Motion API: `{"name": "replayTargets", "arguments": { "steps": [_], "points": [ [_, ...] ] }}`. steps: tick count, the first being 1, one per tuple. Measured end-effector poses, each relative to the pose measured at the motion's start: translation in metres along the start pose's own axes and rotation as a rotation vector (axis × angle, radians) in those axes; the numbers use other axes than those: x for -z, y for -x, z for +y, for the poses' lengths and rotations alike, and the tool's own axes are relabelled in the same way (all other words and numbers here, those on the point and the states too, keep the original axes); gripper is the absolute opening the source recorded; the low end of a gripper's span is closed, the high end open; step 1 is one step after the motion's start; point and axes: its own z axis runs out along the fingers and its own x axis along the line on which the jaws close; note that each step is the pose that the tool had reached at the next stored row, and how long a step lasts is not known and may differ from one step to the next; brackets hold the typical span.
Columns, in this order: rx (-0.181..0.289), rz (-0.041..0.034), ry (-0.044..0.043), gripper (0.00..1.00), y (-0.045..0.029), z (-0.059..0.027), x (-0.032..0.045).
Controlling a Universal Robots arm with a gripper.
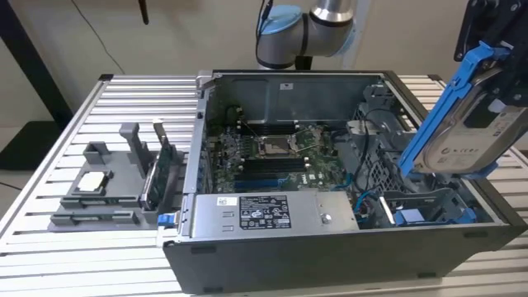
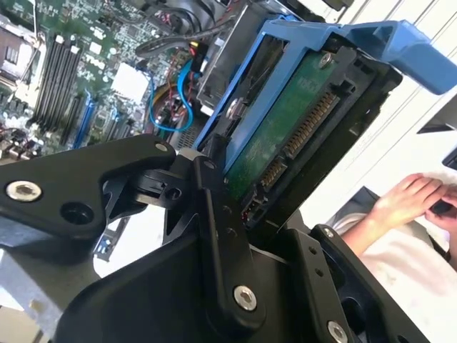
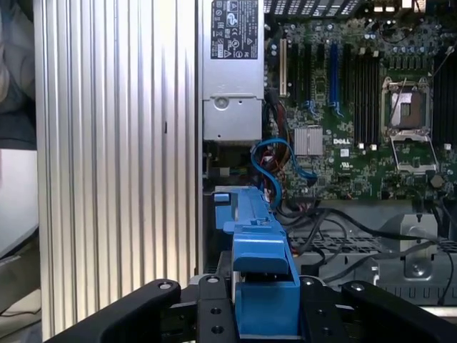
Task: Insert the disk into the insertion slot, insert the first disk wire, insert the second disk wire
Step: 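Insert the disk into the insertion slot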
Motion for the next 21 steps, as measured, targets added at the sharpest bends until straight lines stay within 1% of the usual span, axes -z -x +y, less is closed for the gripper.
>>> {"name": "replayTargets", "arguments": {
  "steps": [7,12,21],
  "points": [
    [0.0,0.0003,-0.0003,0.33,0.0001,-0.0009,-0.0046],
    [0.0,0.0002,-0.0003,0.33,0.0001,-0.0013,-0.0053],
    [0.0,0.0001,-0.0003,0.33,0.0001,-0.0019,-0.0105]
  ]
}}
